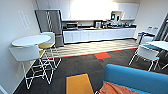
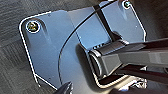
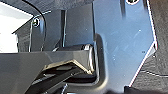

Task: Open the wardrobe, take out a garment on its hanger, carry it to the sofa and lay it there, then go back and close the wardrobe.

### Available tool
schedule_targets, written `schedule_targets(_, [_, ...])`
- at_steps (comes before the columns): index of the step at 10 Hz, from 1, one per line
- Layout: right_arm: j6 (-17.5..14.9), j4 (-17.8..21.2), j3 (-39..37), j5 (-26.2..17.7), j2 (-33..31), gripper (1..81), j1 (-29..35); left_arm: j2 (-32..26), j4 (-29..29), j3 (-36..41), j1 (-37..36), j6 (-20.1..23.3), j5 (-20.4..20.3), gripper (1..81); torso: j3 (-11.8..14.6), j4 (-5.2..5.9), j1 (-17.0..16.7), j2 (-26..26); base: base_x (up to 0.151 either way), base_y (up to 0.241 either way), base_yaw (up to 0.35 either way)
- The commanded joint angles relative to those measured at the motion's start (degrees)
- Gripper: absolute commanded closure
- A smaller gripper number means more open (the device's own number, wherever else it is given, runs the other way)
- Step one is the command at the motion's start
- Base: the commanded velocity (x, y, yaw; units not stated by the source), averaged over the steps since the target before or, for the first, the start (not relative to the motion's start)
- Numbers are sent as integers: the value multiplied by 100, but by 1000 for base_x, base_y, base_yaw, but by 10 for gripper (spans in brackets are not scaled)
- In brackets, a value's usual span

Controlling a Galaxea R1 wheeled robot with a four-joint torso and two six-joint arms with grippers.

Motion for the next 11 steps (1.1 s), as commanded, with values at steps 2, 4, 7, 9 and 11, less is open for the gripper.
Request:
schedule_targets(2, [-25, -4, 16, -283, 59, 10, 181, 22, 55, -21, -183, 16, 229, 10, 0, 0, -1, 0, 0, 0, 293])
schedule_targets(4, [-25, -4, 16, -292, 59, 10, 190, 13, 64, -21, -183, 24, 229, 10, 0, 0, 0, 0, 0, 0, 293])
schedule_targets(7, [-25, -4, 16, -301, 59, 10, 182, 31, 178, -21, -174, 24, 238, 10, 0, 0, 0, 0, 0, 0, 293])
schedule_targets(9, [-25, -4, 16, -292, 59, 10, 173, 40, 204, -21, -174, 24, 238, 10, 0, 0, -1, 0, 0, 0, 293])
schedule_targets(11, [-25, -4, 16, -292, 51, 10, 173, 40, 213, -12, -174, 16, 238, 10, 0, 0, -1, 0, 0, 0, 294])
